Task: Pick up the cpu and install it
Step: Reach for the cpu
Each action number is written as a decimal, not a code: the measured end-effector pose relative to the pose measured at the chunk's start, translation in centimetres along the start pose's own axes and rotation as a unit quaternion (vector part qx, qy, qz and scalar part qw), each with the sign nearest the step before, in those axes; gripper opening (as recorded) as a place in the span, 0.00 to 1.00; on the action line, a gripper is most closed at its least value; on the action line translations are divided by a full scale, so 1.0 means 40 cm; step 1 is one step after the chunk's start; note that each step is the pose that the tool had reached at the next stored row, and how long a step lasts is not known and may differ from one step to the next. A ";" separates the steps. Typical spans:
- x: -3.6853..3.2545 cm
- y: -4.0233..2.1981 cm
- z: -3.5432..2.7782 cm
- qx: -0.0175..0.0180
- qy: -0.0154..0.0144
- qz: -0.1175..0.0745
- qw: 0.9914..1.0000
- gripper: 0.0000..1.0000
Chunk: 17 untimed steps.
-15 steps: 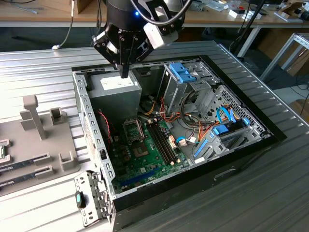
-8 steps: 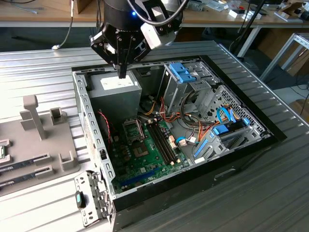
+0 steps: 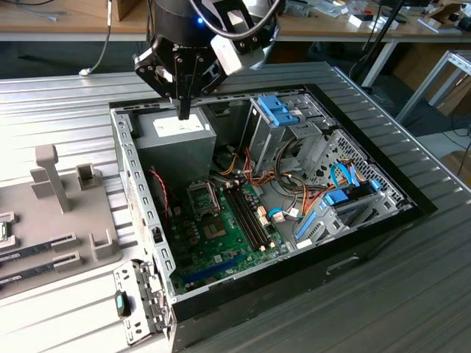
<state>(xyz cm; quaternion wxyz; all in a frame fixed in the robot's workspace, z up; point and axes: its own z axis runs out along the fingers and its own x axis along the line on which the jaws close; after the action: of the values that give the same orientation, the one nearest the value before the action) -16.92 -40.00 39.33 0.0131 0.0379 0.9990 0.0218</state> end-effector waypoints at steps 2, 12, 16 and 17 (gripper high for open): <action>0.002 0.000 0.000 0.000 0.000 0.000 1.000 0.11; 0.014 -0.001 0.000 0.000 0.000 0.000 1.000 0.11; 0.016 -0.001 0.000 0.000 0.000 0.000 1.000 0.11; 0.017 -0.001 0.000 0.000 0.000 0.000 1.000 0.11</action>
<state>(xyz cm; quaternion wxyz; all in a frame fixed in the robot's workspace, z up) -17.59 -40.00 39.32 0.0131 0.0379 0.9990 0.0217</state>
